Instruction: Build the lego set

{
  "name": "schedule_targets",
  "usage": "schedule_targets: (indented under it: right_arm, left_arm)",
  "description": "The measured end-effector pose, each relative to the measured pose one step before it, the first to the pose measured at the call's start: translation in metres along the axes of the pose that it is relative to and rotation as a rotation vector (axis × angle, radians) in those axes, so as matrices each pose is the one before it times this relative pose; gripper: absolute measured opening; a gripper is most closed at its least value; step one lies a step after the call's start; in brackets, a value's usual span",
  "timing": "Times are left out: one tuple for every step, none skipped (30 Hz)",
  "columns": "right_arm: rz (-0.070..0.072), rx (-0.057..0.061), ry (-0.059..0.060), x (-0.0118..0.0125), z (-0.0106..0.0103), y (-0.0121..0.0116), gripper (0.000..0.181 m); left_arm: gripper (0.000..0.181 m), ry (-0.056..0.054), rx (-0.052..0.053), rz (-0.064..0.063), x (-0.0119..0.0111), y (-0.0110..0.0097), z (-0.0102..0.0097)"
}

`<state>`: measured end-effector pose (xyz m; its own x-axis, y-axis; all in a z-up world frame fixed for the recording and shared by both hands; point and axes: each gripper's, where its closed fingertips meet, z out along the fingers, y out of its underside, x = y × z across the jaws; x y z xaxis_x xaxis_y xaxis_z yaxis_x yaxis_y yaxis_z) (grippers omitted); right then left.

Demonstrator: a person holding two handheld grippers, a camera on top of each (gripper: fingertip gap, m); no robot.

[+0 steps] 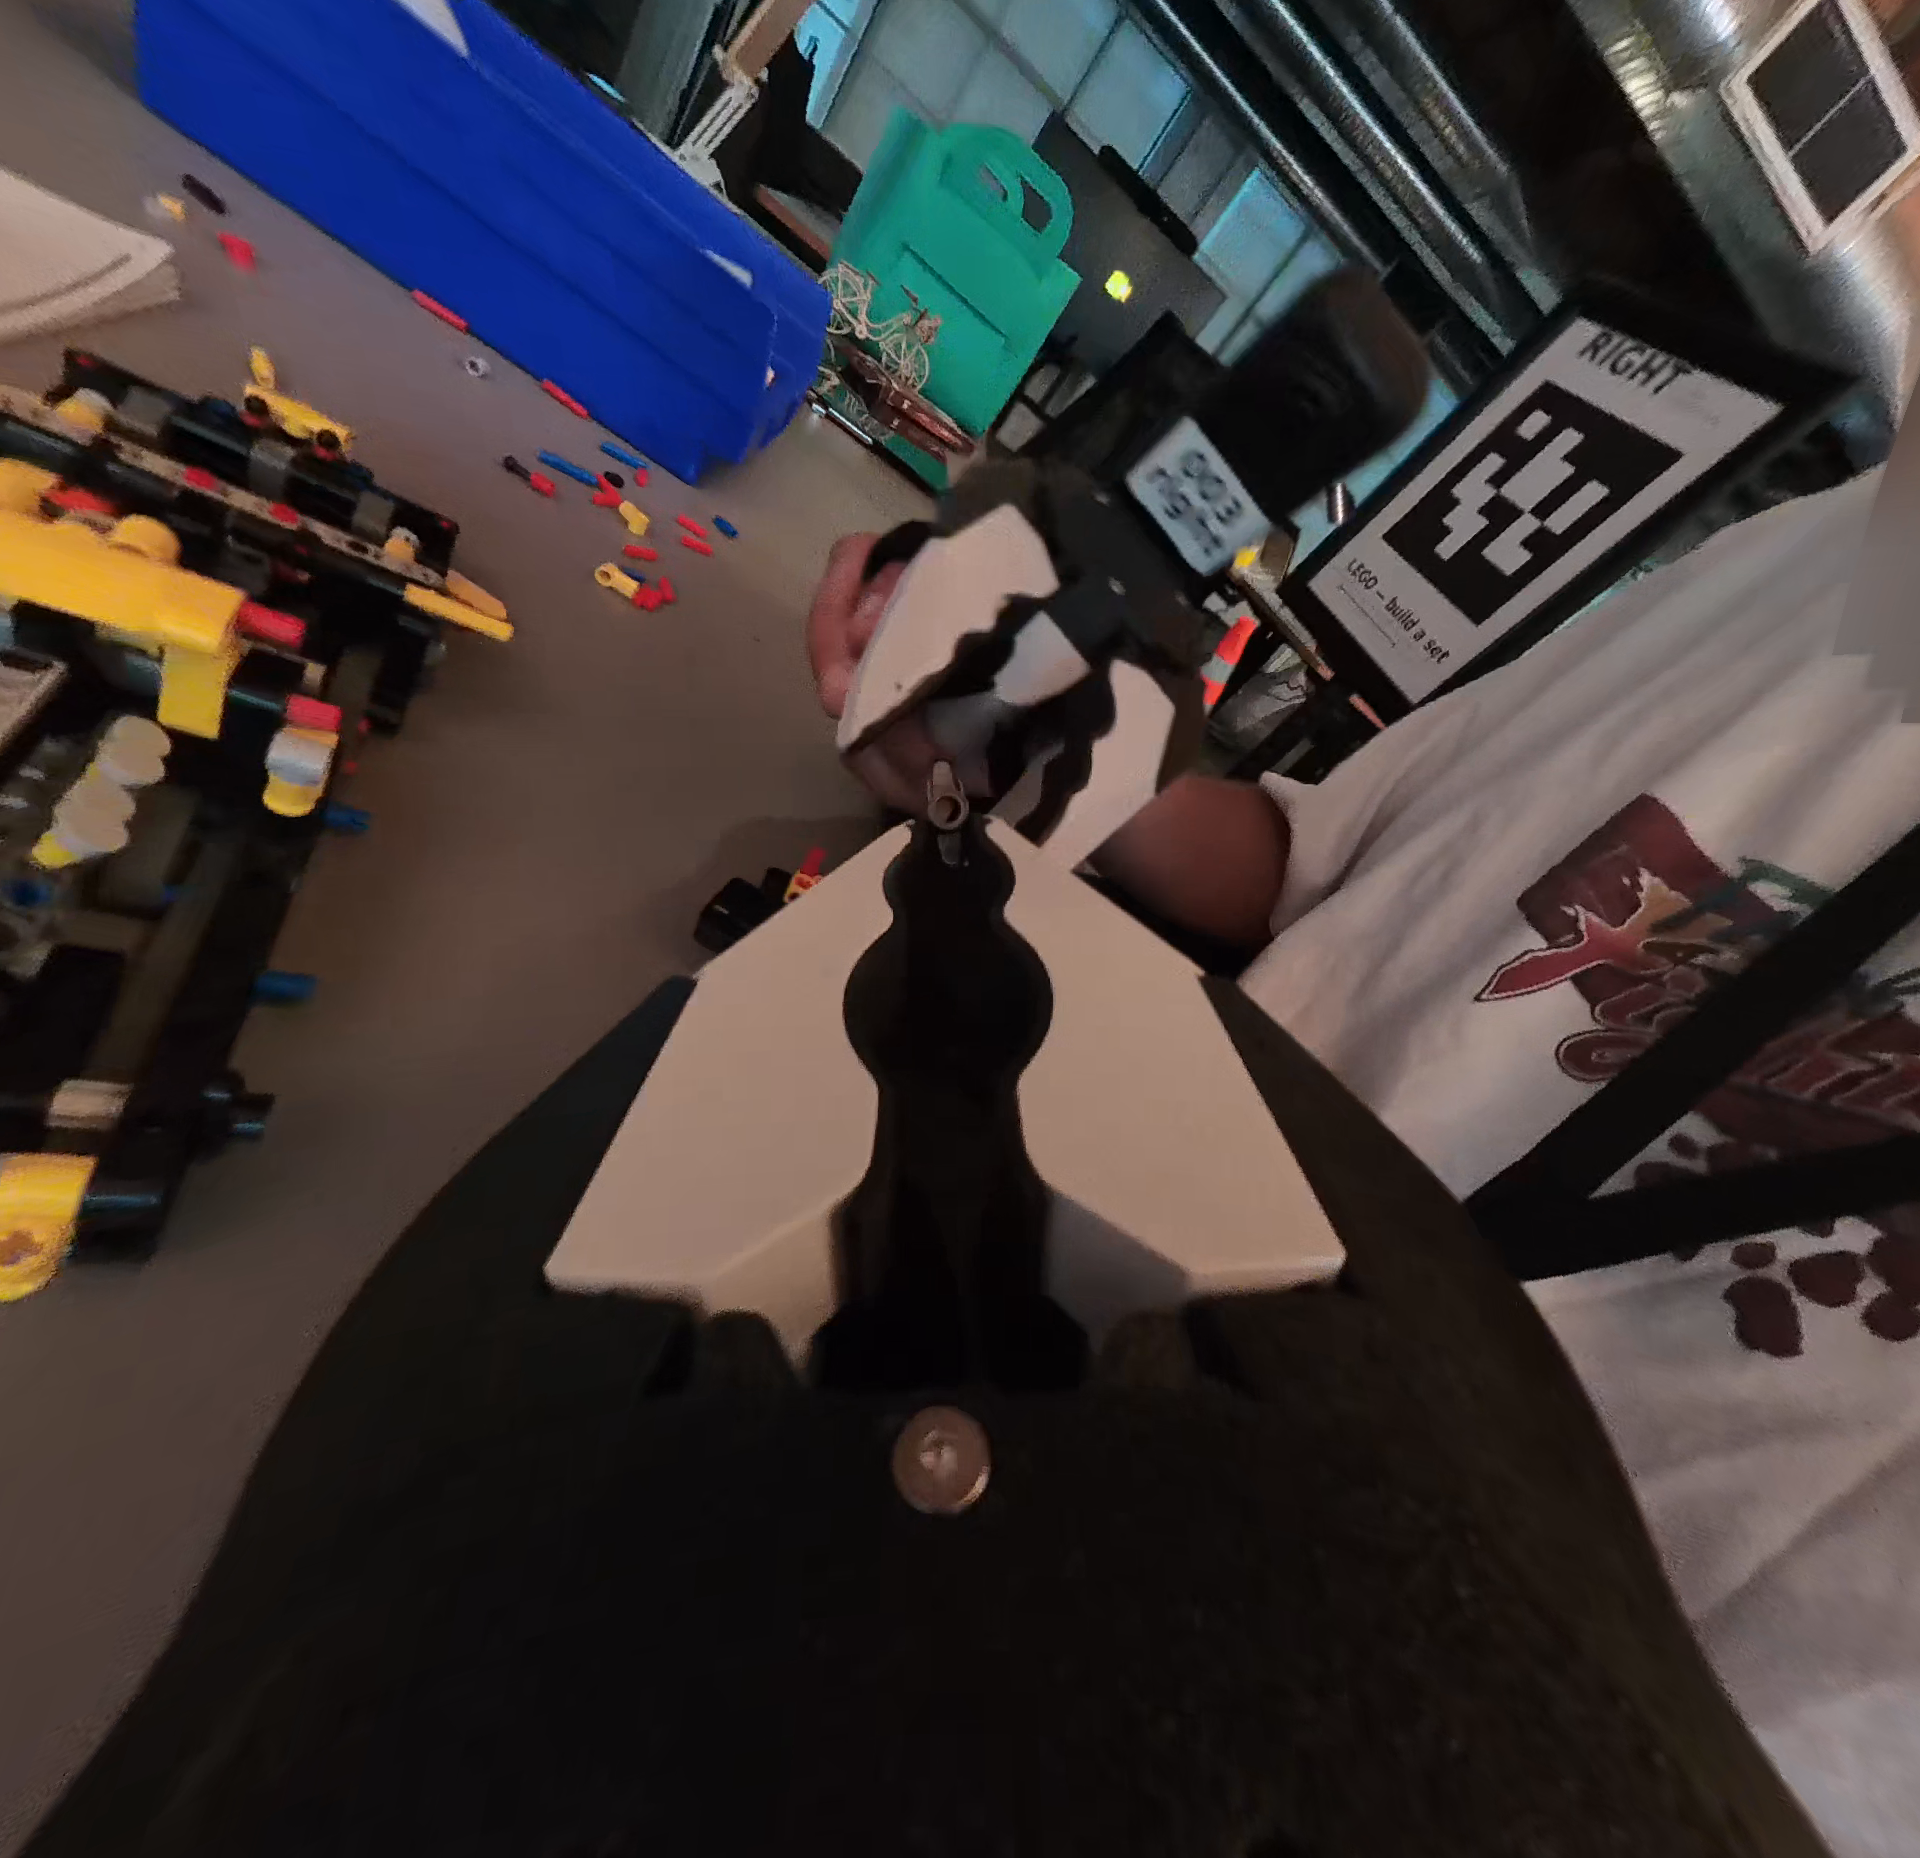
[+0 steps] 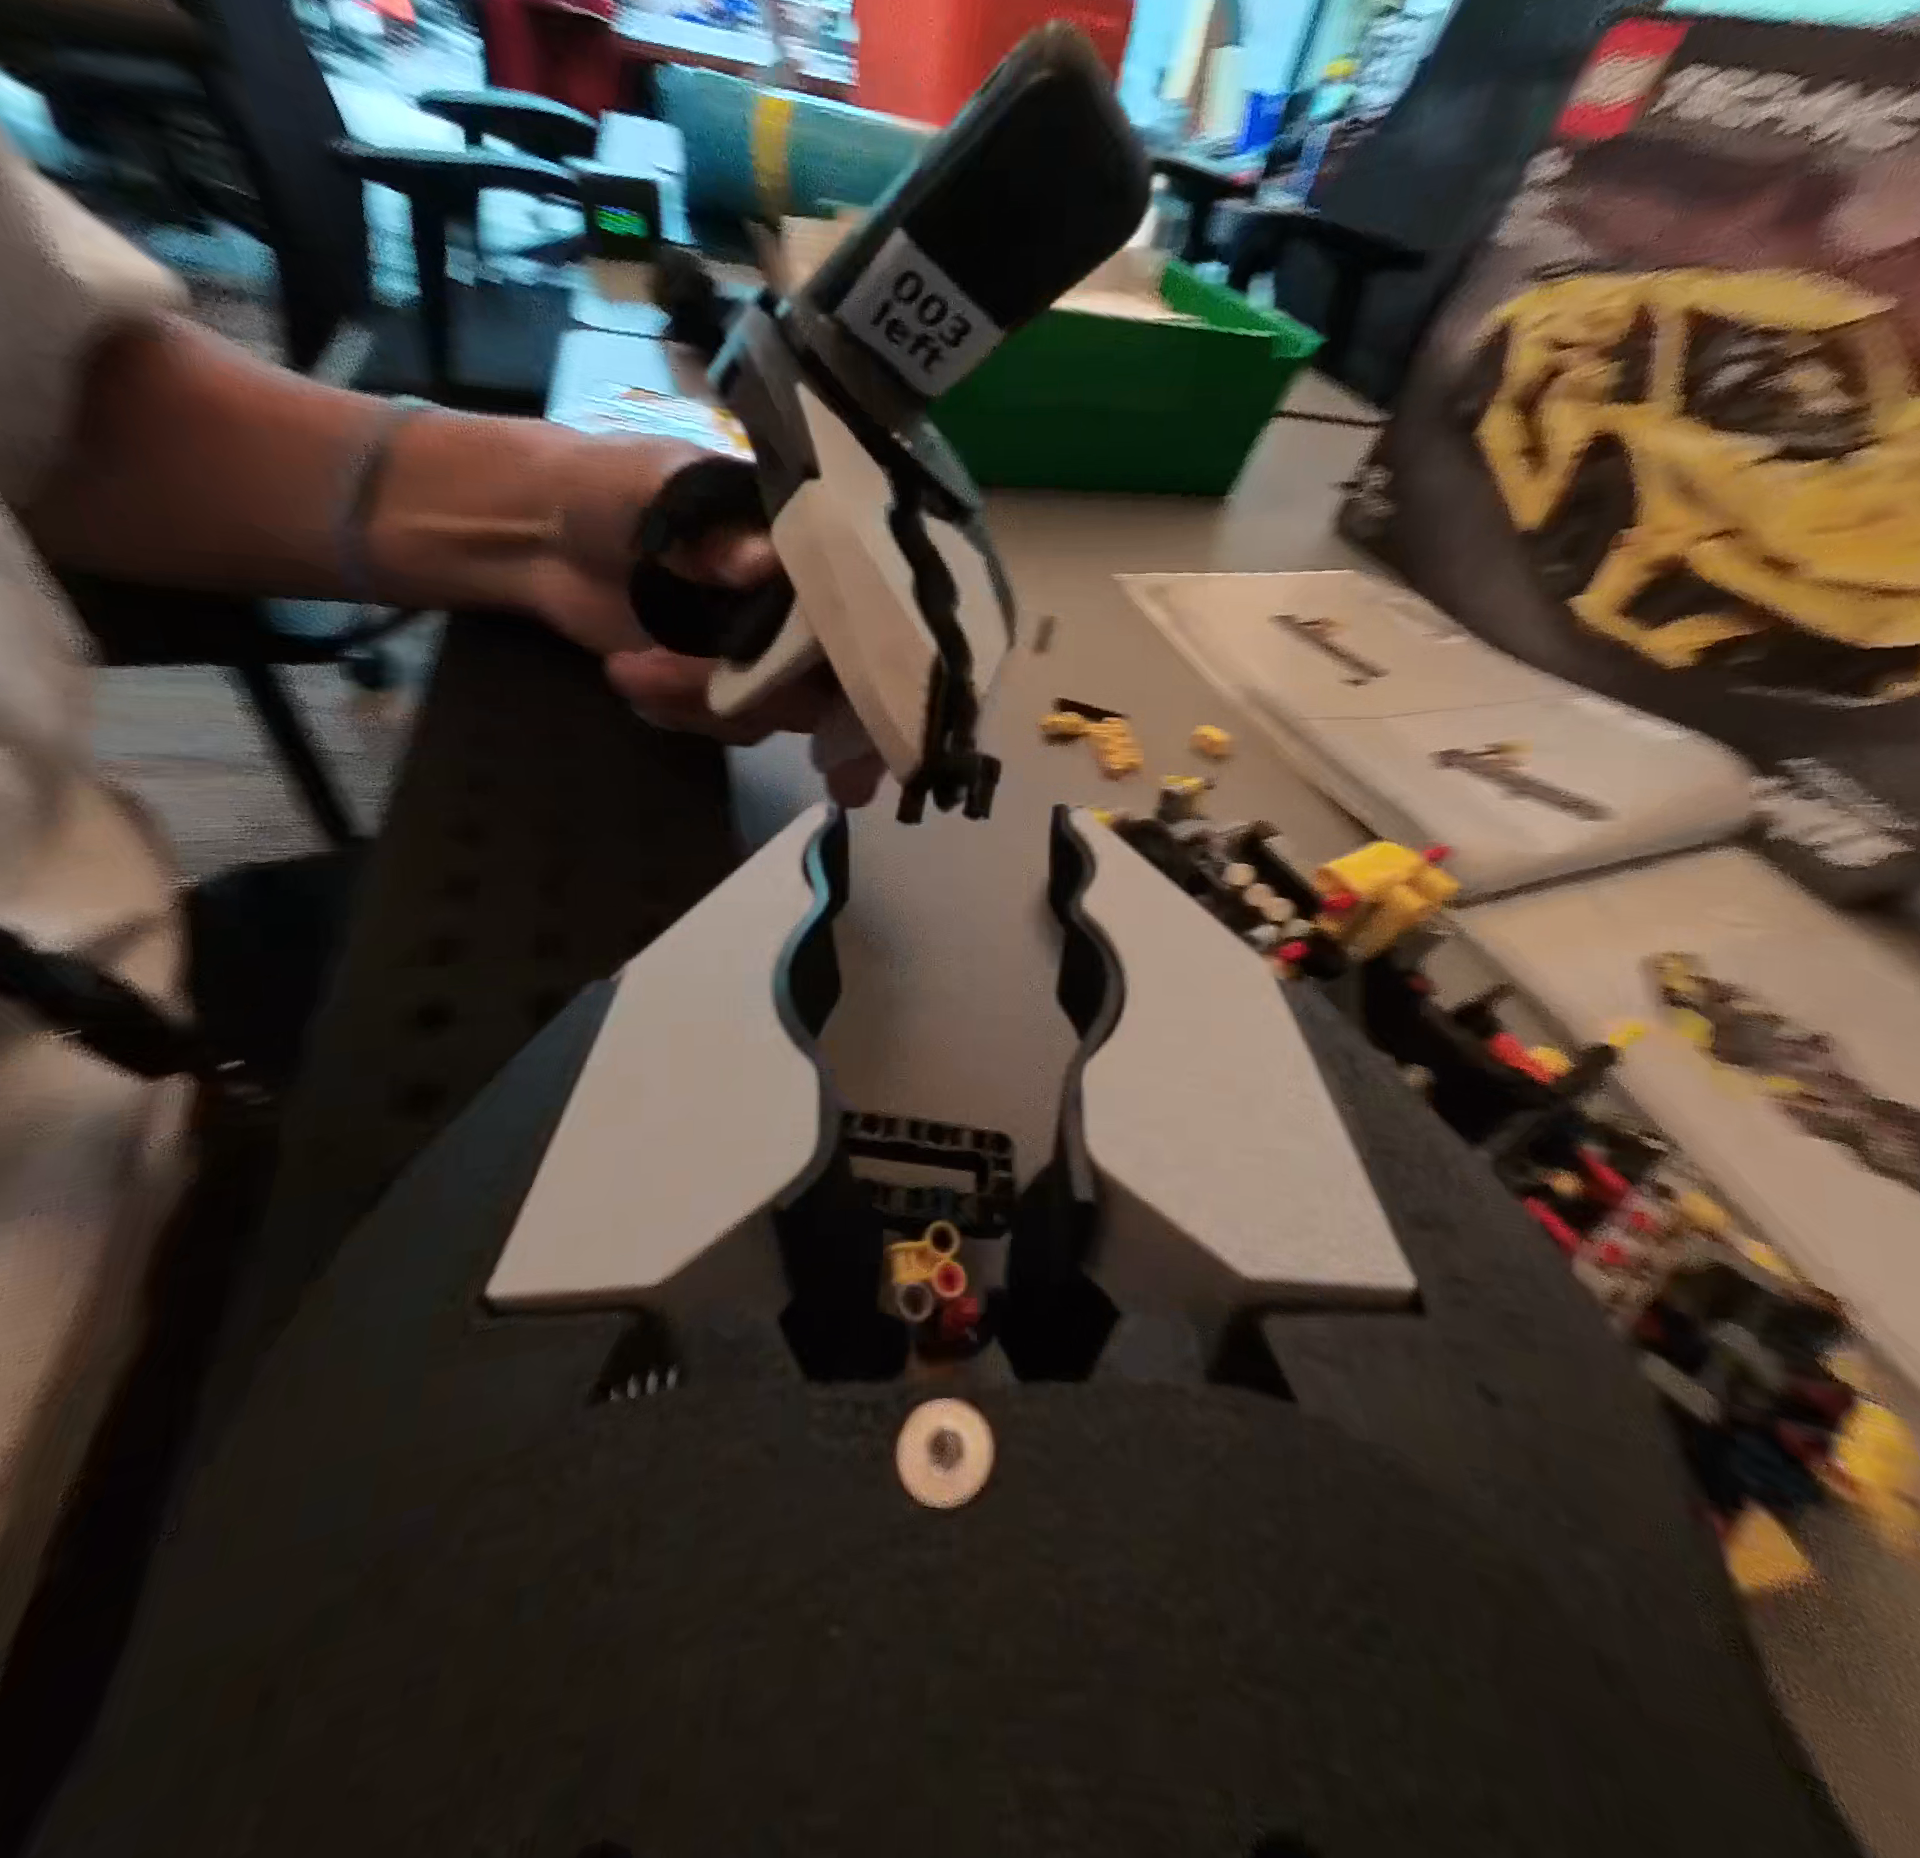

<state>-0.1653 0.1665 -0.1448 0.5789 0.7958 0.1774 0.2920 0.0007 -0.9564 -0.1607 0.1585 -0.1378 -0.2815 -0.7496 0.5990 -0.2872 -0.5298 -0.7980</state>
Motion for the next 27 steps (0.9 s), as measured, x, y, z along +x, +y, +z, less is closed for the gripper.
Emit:
schedule_targets:
  right_arm:
    - [-0.0517, -0.0031, 0.0681, 0.00317, -0.00012, -0.00063, 0.035]
    - [-0.0714, -0.0132, 0.0412, 0.00084, 0.00040, 0.00066, 0.032]
    - [-0.0590, -0.0291, 0.0173, -0.00131, 0.00134, 0.00286, 0.028]
    - [-0.0342, -0.0165, 0.0041, -0.00203, 0.00174, 0.00202, 0.027]
    - [-0.0116, 0.0037, 0.0074, -0.00074, 0.00115, -0.00005, 0.027]
    - [-0.0048, -0.0021, 0.0082, 0.00022, 0.00090, 0.00122, 0.025]
    - [-0.0136, -0.0123, 0.0060, 0.00071, 0.00034, 0.00220, 0.023]
    - [-0.0143, -0.0097, -0.0018, -0.00042, 0.00002, 0.00123, 0.022]
    - [-0.0113, -0.0090, 0.0040, 0.00002, -0.00001, 0.00082, 0.022]
    - [-0.0100, -0.0102, 0.0061, -0.00016, 0.00027, 0.00087, 0.022]
    - [-0.0123, -0.0058, -0.0012, -0.00143, 0.00039, 0.00029, 0.022]
    - [-0.0146, -0.0043, -0.0101, -0.00316, 0.00074, -0.00027, 0.022]
    - [-0.0069, -0.0094, -0.0013, -0.00196, 0.00138, 0.00010, 0.022]
    - [0.0005, -0.0090, -0.0028, -0.00181, 0.00144, 0.00064, 0.022]
    - [0.0049, -0.0088, -0.0047, -0.00045, 0.00100, 0.00156, 0.022]
    - [0.0192, -0.0046, -0.0113, -0.00048, 0.00028, 0.00135, 0.022]
    - [0.0256, -0.0051, -0.0123, -0.00014, -0.00036, 0.00125, 0.020]
    - [0.0180, 0.0022, -0.0108, 0.00019, -0.00068, -0.00011, 0.020]
    - [0.0104, 0.0022, -0.0093, -0.00041, -0.00073, -0.00082, 0.020]
    - [-0.0007, -0.0010, 0.0039, 0.00043, 0.00009, 0.00012, 0.020]
    - [-0.0092, -0.0060, 0.0248, 0.00295, 0.00012, 0.00107, 0.019]
    - [-0.0142, 0.0033, 0.0311, 0.00392, -0.00101, -0.00029, 0.020]
    - [-0.0052, 0.0101, 0.0187, 0.00313, -0.00165, -0.00118, 0.019]
    - [0.0110, 0.0023, -0.0058, 0.00065, -0.00068, 0.00037, 0.019]
    - [0.0192, -0.0007, -0.0150, -0.00062, -0.00012, 0.00077, 0.020]
    - [0.0140, 0.0033, -0.0136, -0.00116, -0.00018, -0.00005, 0.019]
    - [0.0061, 0.0024, -0.0087, -0.00114, -0.00030, -0.00052, 0.019]
  left_arm:
    - [0.007, 0.0013, -0.0027, -0.0226, -0.00169, 0.00067, 0.00114]
    - [0.007, 0.0089, -0.0080, -0.0222, -0.00054, 0.00136, 0.00123]
    - [0.007, 0.0042, 0.0013, -0.0207, -0.00092, -0.00011, 0.00076]
    - [0.007, 0.0029, 0.0045, -0.0160, -0.00087, -0.00020, 0.00041]
    - [0.007, 0.0077, -0.0085, -0.0100, 0.00012, 0.00149, 0.00054]
    - [0.007, 0.0005, -0.0081, -0.0046, -0.00026, 0.00125, 0.00059]
    - [0.007, -0.0081, -0.0057, -0.0013, -0.00133, 0.00100, 0.00047]
    - [0.007, -0.0031, -0.0053, -0.0031, -0.00082, 0.00090, 0.00061]
    - [0.007, 0.0001, -0.0032, -0.0053, -0.00047, 0.00040, 0.00029]
    - [0.007, -0.0011, -0.0024, -0.0045, -0.00071, 0.00042, 0.00039]
    - [0.007, 0.0005, -0.0032, -0.0021, -0.00015, 0.00054, 0.00071]
    - [0.007, 0.0010, -0.0032, 0.0003, 0.00045, 0.00072, 0.00120]
    - [0.007, -0.0072, -0.0030, 0.0052, -0.00042, 0.00074, 0.00108]
    - [0.007, -0.0129, -0.0061, 0.0077, -0.00094, 0.00094, 0.00044]
    - [0.007, -0.0166, -0.0090, 0.0075, -0.00159, 0.00109, -0.00015]
    - [0.007, -0.0105, -0.0053, 0.0082, -0.00081, 0.00072, -0.00007]
    - [0.007, -0.0046, 0.0027, 0.0060, -0.00016, -0.00024, 0.00014]
    - [0.007, -0.0003, 0.0030, 0.0061, 0.00061, -0.00050, -0.00011]
    - [0.007, -0.0005, 0.0009, 0.0082, 0.00073, -0.00014, 0.00008]
    - [0.007, -0.0052, 0.0019, 0.0032, -0.00029, -0.00016, -0.00022]
    - [0.007, -0.0055, 0.0031, -0.0045, -0.00130, -0.00038, -0.00031]
    - [0.008, 0.0067, 0.0015, -0.0078, 0.00016, -0.00017, -0.00053]
    - [0.009, 0.0136, 0.0022, -0.0070, 0.00135, -0.00041, -0.00060]
    - [0.009, 0.0028, 0.0043, -0.0027, 0.00015, -0.00071, -0.00051]
    - [0.009, -0.0054, 0.0010, 0.0025, -0.00056, -0.00009, 0.00008]
    - [0.008, -0.0029, 0.0016, 0.0047, 0.00007, -0.00032, 0.00006]
    - [0.008, -0.0010, 0.0076, 0.0065, 0.00040, -0.00116, -0.00013]
